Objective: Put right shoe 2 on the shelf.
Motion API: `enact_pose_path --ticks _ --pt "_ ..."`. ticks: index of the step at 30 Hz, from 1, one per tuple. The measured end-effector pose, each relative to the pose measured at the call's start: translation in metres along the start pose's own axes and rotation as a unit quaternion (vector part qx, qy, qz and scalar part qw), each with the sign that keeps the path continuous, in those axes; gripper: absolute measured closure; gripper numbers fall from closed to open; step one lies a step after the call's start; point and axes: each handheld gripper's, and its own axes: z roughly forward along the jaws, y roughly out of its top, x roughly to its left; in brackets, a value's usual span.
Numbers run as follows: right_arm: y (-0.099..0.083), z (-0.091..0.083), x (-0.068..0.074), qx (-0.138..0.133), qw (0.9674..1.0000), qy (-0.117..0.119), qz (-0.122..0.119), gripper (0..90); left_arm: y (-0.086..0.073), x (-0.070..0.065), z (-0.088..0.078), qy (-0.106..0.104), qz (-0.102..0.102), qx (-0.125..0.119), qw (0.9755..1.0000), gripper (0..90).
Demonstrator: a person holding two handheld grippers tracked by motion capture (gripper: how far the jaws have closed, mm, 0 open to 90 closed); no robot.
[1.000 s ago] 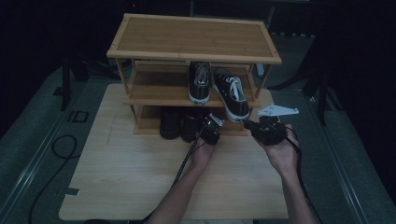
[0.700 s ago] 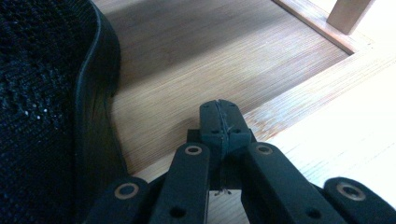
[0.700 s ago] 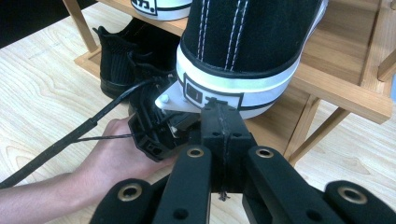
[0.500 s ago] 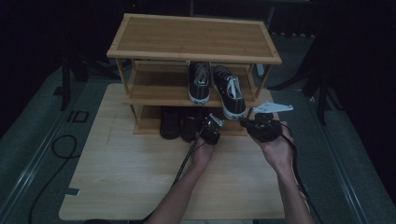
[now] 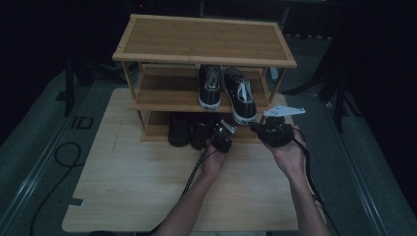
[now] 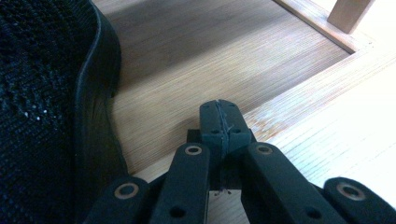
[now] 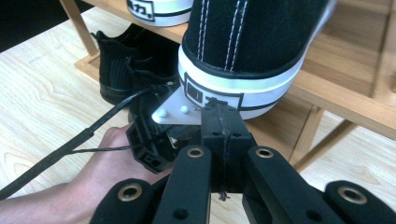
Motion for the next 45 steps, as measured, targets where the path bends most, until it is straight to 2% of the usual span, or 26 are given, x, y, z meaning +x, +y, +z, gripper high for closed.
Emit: enact_pose_path --ticks 5,7,14,24,29,34,45 --pt "0.004 0.005 0.004 -0.002 1.0000 0.005 -0.004 90.0 0.000 0.000 0.000 -0.004 -0.004 -0.002 1.0000 90.0" --pt "0.005 0.006 0.004 -0.002 1.0000 0.000 -0.005 90.0 0.000 0.000 0.000 -0.004 -0.001 0.001 1.0000 90.0" --pt "0.008 0.007 0.000 -0.003 1.0000 0.008 -0.002 90.0 0.000 0.000 0.000 -0.001 0.002 0.001 1.0000 90.0" --pt "0.015 0.014 0.005 -0.005 0.9999 0.014 -0.007 90.0 0.000 0.000 0.000 -0.001 0.004 0.001 1.0000 90.0" --pt "0.017 0.013 0.001 -0.004 0.9999 0.011 -0.008 90.0 0.000 0.000 0.000 -0.002 0.003 0.001 1.0000 90.0" --pt "0.014 0.012 -0.006 -0.005 0.9999 0.010 0.003 90.0 0.000 0.000 0.000 0.000 0.004 0.000 1.0000 90.0" --pt "0.019 0.017 -0.004 -0.003 0.9999 0.013 -0.003 90.0 0.000 0.000 0.000 0.000 0.003 -0.001 1.0000 90.0"
